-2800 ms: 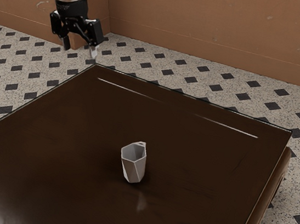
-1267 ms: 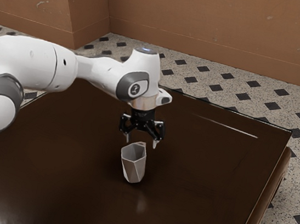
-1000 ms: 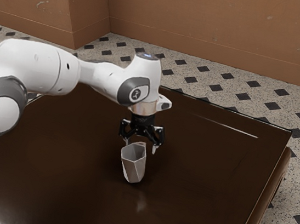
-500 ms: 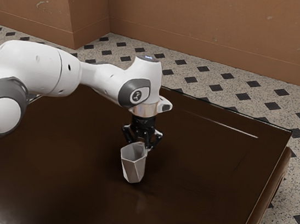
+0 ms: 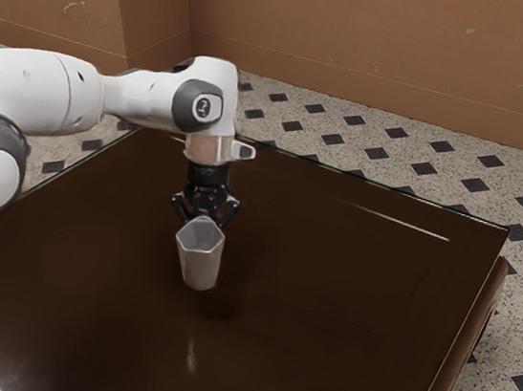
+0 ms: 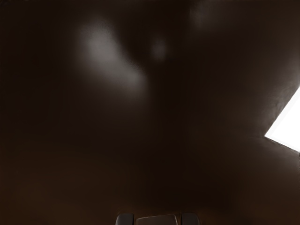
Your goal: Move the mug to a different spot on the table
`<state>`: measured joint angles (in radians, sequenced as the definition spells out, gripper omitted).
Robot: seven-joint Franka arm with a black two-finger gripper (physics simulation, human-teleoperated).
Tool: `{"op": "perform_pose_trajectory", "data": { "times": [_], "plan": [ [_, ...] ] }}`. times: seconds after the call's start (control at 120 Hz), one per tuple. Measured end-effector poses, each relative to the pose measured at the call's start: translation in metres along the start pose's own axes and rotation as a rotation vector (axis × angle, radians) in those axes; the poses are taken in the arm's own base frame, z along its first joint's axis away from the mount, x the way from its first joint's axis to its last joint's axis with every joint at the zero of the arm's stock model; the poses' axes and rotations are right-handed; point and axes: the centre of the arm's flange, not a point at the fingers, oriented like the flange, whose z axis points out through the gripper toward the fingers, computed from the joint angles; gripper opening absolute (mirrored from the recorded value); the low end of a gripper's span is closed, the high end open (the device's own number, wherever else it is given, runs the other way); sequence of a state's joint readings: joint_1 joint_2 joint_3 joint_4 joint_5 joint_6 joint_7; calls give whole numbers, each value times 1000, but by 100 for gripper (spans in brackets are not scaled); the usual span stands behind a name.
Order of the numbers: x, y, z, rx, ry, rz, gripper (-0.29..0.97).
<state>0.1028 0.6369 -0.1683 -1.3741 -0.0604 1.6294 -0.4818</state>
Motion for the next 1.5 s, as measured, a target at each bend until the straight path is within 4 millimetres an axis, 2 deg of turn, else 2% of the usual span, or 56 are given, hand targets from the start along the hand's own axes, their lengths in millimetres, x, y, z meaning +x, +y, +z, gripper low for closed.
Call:
{"op": "perform_pose_trajectory", "data": {
  "times": [0.133,0.267,0.433,0.642,1.3,1.5],
  "plan": [
    [6,-24,-6,0,-48,7,-4],
    [25,-46,-2,-3,-69,16,-4],
    [44,-34,-9,-21,-24,76,-4],
    [67,-29,12,-34,-16,127,-4],
    [94,-31,27,-46,14,198,-3],
    [96,-30,25,-63,33,209,37]
  ]
}}
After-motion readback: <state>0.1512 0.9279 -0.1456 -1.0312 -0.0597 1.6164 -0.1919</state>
